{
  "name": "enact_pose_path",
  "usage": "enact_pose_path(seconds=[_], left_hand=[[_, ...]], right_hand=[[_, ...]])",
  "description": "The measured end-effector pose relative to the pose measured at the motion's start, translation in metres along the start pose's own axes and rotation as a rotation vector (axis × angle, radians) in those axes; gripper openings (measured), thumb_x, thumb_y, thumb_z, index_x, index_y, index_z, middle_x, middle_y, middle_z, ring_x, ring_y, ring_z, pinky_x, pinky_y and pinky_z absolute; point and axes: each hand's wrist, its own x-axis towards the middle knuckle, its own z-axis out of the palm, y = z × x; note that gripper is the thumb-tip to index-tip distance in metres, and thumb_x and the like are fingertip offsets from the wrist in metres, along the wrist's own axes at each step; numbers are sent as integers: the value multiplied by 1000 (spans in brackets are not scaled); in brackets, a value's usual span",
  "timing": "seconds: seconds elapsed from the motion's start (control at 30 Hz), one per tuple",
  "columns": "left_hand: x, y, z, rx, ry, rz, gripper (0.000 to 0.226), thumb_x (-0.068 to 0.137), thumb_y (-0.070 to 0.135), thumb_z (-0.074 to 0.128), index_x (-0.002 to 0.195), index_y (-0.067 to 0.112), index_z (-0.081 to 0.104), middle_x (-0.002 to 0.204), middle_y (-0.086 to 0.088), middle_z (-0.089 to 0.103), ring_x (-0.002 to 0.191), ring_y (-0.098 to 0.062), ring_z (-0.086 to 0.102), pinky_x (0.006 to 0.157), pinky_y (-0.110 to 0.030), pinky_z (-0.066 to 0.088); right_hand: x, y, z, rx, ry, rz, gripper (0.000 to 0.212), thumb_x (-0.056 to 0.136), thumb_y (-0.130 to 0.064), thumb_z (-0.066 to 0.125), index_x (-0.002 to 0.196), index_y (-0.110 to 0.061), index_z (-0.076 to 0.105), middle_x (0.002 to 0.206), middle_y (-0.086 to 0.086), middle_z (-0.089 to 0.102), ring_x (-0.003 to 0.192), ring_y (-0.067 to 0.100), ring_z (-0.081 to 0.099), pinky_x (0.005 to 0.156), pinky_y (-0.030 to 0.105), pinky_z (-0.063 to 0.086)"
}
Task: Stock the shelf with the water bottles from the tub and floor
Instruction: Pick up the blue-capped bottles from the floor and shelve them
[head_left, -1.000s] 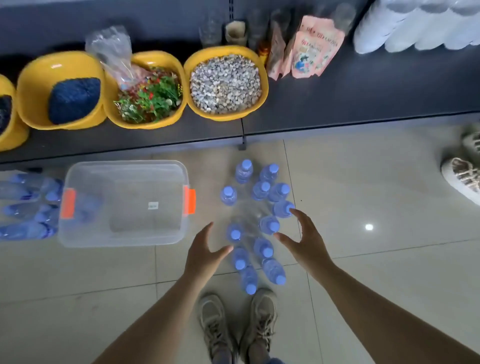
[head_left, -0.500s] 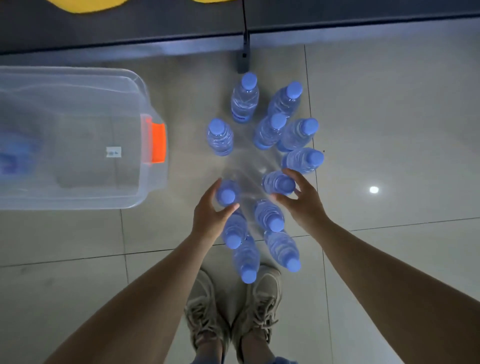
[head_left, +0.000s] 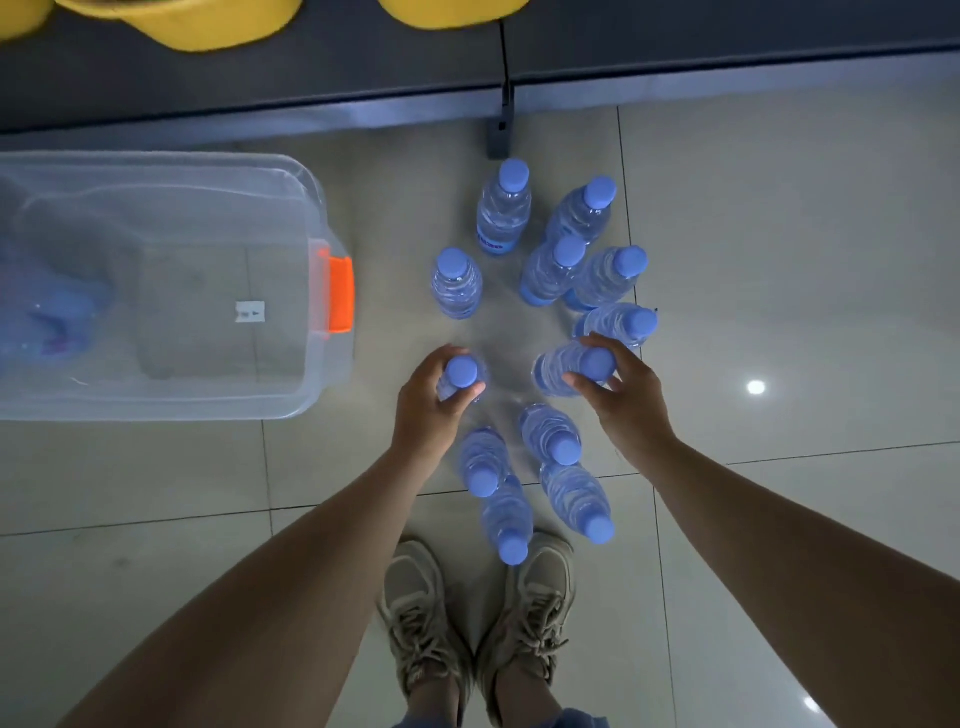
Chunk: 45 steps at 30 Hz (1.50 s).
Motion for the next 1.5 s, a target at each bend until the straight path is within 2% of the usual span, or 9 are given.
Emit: enact_pose_path(seconds=[0.13, 0.4, 0.5, 0.63, 0.87, 0.97, 1.07, 1.27, 1.5], left_hand=[[-15, 41, -28, -24, 45, 19, 37, 65, 52, 59, 98, 36, 57, 97, 25, 62, 91, 11, 56, 88, -22, 44], [-64, 175, -91, -109, 46, 133, 29, 68, 40, 67, 92, 48, 53, 89, 40, 62, 88, 19, 56, 86, -10, 43], [-85, 232, -117, -148, 76, 173, 28, 67, 41, 67, 93, 44, 58, 91, 26, 67, 93, 2, 62, 89, -21, 46], [-118, 318, -162, -158, 137, 275, 33, 63, 52, 64, 91, 35, 65, 93, 9, 71, 93, -18, 66, 89, -44, 51], [-186, 488, -248, -62, 143, 497, 18, 63, 54, 67, 79, 45, 66, 82, 9, 73, 81, -13, 67, 78, -42, 53], [-216, 557, -284, -65, 162, 552, 12, 64, 47, 72, 75, 45, 67, 76, 13, 72, 73, -6, 64, 74, -36, 53], [-248, 624, -320, -61, 172, 568, 11, 68, 37, 77, 70, 39, 67, 75, 13, 71, 72, -5, 64, 73, -35, 52], [-303, 739, -394, -5, 210, 656, 16, 76, 28, 76, 89, 20, 73, 85, 0, 72, 78, -11, 63, 80, -30, 51], [-350, 841, -494, -8, 115, 741, 23, 77, 30, 74, 98, 20, 72, 84, 11, 66, 65, 2, 54, 57, -12, 44]], right_hand=[[-22, -46, -16, 14, 17, -45, 33, 77, -33, 71, 106, -43, 58, 111, -29, 59, 110, 10, 59, 98, 42, 47], [-78, -185, -70, 16, 25, -213, 35, 81, -22, 71, 114, -27, 60, 108, -15, 63, 93, 3, 57, 86, 23, 45], [-106, -248, -99, 46, 22, -278, 27, 81, -21, 70, 106, -29, 61, 105, -16, 65, 90, -4, 58, 81, 17, 44], [-148, -337, -143, 20, 36, -358, 23, 79, -26, 72, 100, -26, 62, 97, -12, 68, 89, 7, 62, 85, 30, 50], [-232, -507, -221, -103, -14, -583, 20, 80, -28, 72, 96, -23, 61, 84, -14, 64, 75, -8, 56, 67, 8, 42], [-265, -577, -252, -135, 17, -667, 16, 79, -28, 72, 89, -28, 60, 85, -13, 65, 78, 2, 58, 72, 16, 45], [-300, -642, -282, -162, 39, -752, 16, 81, -26, 71, 92, -22, 60, 87, -11, 64, 77, 3, 58, 66, 7, 43], [-364, -760, -324, -197, 153, -902, 24, 81, -28, 70, 95, -10, 63, 94, 9, 67, 85, 21, 60, 82, 35, 49], [-429, -888, -334, -204, 185, -934, 31, 85, -32, 66, 89, -2, 63, 78, 2, 57, 72, 11, 50, 61, 20, 42]])
